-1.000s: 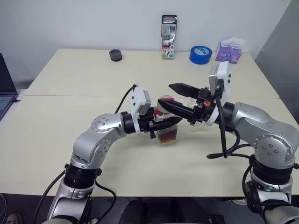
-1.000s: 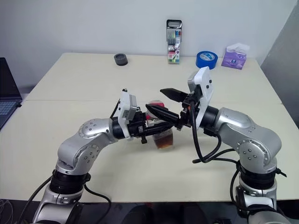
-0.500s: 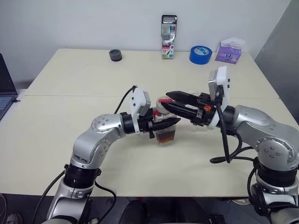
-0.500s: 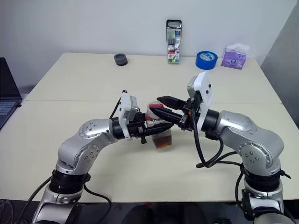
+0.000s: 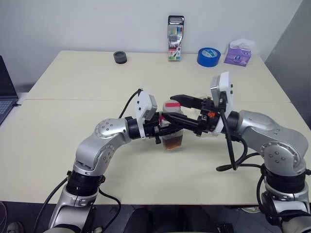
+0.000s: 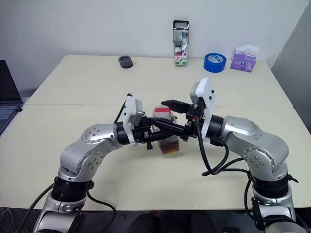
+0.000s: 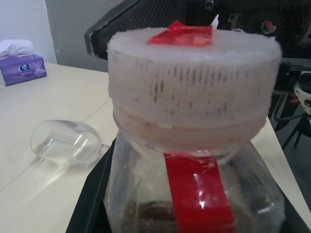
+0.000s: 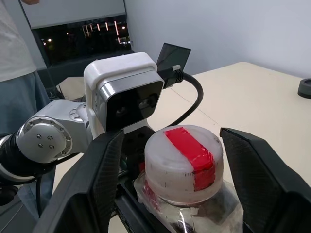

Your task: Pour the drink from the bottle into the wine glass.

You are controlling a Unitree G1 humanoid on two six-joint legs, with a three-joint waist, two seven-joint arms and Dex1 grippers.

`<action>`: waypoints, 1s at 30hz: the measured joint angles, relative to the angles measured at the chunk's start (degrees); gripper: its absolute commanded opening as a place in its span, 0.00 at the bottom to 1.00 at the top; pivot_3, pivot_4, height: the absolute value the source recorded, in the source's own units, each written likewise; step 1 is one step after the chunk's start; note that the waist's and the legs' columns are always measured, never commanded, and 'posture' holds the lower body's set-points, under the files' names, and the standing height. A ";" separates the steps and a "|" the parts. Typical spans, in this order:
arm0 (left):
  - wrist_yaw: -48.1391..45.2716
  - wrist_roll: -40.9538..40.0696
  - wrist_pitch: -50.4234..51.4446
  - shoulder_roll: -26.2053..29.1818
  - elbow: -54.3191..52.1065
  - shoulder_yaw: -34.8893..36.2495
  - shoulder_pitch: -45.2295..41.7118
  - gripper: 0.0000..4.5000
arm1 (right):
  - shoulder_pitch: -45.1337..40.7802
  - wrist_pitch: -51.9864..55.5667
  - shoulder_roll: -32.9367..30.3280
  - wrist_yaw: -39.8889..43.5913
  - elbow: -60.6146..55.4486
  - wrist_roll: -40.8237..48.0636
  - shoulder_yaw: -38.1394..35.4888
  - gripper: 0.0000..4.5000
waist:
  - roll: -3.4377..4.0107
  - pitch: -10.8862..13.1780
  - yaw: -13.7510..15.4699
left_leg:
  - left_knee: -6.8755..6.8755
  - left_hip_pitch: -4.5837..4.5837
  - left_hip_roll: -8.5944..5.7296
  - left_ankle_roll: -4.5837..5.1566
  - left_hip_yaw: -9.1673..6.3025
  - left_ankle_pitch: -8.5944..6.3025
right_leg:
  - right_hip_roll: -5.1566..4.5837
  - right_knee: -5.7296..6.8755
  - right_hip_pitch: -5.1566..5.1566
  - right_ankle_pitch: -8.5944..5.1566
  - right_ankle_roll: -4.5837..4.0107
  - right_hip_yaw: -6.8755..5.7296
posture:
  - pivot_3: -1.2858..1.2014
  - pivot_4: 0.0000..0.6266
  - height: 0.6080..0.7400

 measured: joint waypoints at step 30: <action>-0.29 -2.50 5.29 0.93 -4.73 0.94 1.22 0.40 | -27.93 -28.90 2.39 55.00 46.58 -19.43 16.35 0.93 | 0.01 0.02 0.38 | 0.18 -0.17 -0.01 -0.01 -0.05 0.01 | -0.09 -0.11 -0.02 0.00 0.00 -0.11 | 0.52 0.24 1.00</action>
